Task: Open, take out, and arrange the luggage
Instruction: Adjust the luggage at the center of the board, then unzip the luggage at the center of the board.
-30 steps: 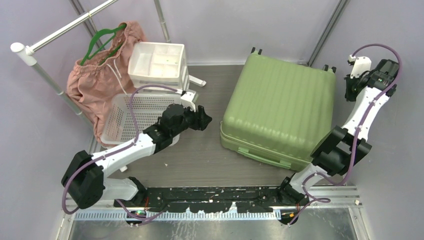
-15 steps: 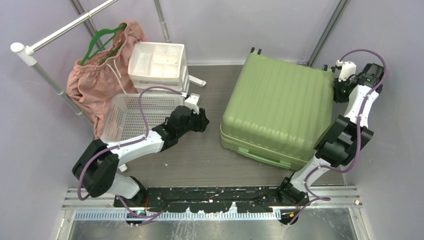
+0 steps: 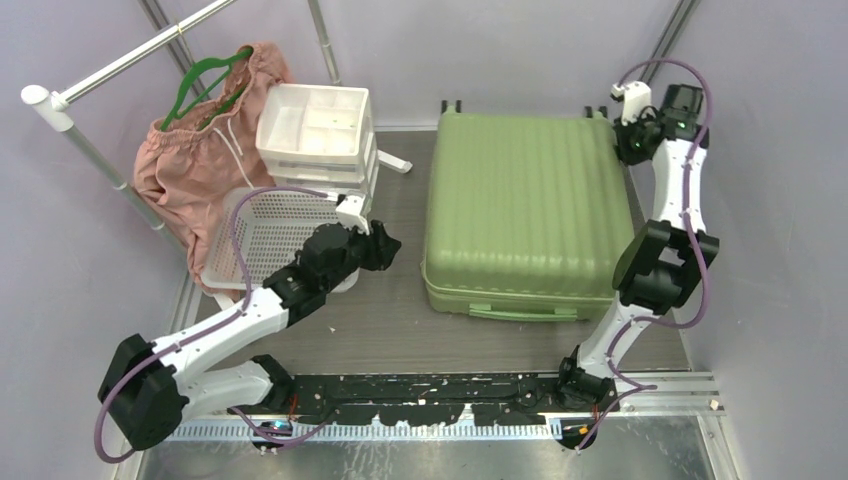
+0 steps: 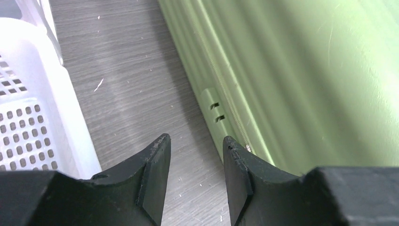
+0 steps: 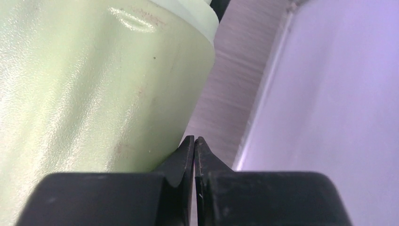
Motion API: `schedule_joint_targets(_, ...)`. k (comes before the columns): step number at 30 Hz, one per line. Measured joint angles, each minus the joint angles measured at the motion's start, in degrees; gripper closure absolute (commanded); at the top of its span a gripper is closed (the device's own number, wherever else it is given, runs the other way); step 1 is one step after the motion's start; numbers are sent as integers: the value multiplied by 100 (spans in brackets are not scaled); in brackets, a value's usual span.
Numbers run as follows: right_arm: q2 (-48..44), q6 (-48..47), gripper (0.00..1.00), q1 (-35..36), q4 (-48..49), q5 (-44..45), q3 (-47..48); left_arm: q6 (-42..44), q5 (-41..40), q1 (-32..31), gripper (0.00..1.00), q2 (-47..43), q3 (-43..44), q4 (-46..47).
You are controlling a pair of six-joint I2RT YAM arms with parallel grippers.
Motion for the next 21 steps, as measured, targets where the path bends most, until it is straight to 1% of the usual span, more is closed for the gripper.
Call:
schedule_joint_targets(2,210,70,90,289,-127,-59,330,-83,17,0,54,-164,-15,-192)
schedule_joint_targets(4,393,186,87,575,-275,-79,623,-201,48,0,54,-334,-17,-374)
schedule_joint_targets(7,380,428,71,844,-313,33,667,-358,149,0,56,-546,-17,-577)
schedule_joint_targets(9,164,538,60,868,-278,111,525,-459,262,0,59,-643,-17,-719)
schedule_joint_targets(12,-466,566,52,739,-501,35,343,-557,461,-2,68,-675,-13,-1014)
schedule_joint_targets(14,-973,514,49,579,-730,-166,310,-625,603,-50,70,-654,0,-1241)
schedule_joint_targets(17,-1917,264,48,376,-1180,-605,164,-634,706,-271,71,-498,125,-1563)
schedule_joint_targets(21,-3259,-254,48,407,-2072,-1523,-485,-601,723,-691,72,-201,389,-1687)
